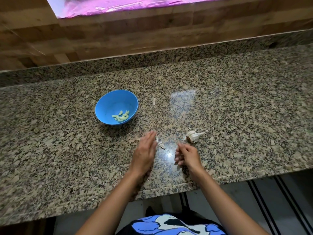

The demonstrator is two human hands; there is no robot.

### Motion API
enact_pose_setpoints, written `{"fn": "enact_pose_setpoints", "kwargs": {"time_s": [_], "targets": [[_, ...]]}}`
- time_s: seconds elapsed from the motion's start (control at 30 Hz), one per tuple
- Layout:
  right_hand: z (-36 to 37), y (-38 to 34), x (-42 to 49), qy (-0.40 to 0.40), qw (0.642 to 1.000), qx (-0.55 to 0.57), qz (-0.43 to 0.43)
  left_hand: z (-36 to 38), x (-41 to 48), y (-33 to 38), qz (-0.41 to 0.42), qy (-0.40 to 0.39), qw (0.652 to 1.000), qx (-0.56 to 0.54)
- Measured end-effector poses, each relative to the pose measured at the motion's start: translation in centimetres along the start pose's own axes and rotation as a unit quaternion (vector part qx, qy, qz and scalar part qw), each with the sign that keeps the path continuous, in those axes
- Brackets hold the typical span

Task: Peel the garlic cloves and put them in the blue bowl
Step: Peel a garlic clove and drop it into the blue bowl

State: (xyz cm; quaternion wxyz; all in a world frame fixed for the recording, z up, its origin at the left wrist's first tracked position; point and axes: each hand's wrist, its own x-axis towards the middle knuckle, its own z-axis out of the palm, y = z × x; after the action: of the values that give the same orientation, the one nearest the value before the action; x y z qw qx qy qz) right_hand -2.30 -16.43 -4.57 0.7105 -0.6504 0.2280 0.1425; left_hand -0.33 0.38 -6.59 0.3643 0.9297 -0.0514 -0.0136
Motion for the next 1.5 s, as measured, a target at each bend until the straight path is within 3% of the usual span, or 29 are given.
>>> {"fn": "enact_pose_setpoints", "kwargs": {"time_s": [0.13,0.3,0.4,0.67,0.77,0.83,0.87,0.9,0.93,0.97,1.0,1.07,1.27,1.37,1.5], "targets": [[-0.6,0.2,-0.3,0.053,0.998,0.039,0.008,2.2,1.2,1.1,-0.012,-0.098,0.993,0.066],[-0.8,0.8,-0.5,0.107,0.993,0.052,-0.009,1.1,1.1,1.9,0.105,-0.197,0.966,0.13],[-0.3,0.8,-0.7,0.119,0.99,0.077,-0.018,0.2,-0.6,1.5,0.142,-0.171,0.958,0.179],[3.1,1.5,-1.2,0.083,0.989,0.125,0.013,-2.6,-4.2,-2.4,0.238,-0.095,0.949,0.183],[4.7,2.0,-1.5,0.057,0.992,0.108,0.019,-2.3,-4.6,-2.3,0.157,-0.082,0.963,0.205],[5.9,2.1,-1.8,0.025,0.995,0.089,0.027,-2.8,-5.2,-1.1,-0.011,-0.029,0.991,0.133],[6.5,1.9,-2.1,0.003,0.997,0.078,0.03,-3.5,-5.3,-1.0,-0.138,0.003,0.99,0.013],[7.2,1.9,-2.2,-0.022,0.997,0.066,0.028,-4.6,-5.5,-1.2,-0.268,0.012,0.948,-0.171],[8.0,2.0,-2.2,-0.047,0.998,0.044,0.02,-6.1,-5.9,-1.4,-0.356,0.003,0.856,-0.374],[9.0,2.0,-2.4,-0.072,0.997,0.01,0.004,-7.6,-7.1,-1.7,-0.393,0.017,0.745,-0.538],[10.2,2.2,-2.7,-0.104,0.994,-0.025,-0.014,-8.8,-8.6,-2.1,-0.401,0.056,0.658,-0.636],[13.3,2.7,-4.2,-0.183,0.98,-0.067,-0.035,-10.2,-12.9,-3.2,-0.396,0.174,0.548,-0.716],[22.6,8.6,-13.9,-0.45,0.878,-0.159,0.023,-10.9,-29.9,-5.4,-0.352,0.463,0.338,-0.739],[25.1,12.4,-20.1,-0.517,0.822,-0.233,0.054,-10.7,-37.9,-5.4,-0.302,0.578,0.25,-0.716],[27.2,17.0,-28.4,-0.569,0.756,-0.307,0.104,-10.2,-47.9,-5.4,-0.254,0.669,0.17,-0.677]]}}
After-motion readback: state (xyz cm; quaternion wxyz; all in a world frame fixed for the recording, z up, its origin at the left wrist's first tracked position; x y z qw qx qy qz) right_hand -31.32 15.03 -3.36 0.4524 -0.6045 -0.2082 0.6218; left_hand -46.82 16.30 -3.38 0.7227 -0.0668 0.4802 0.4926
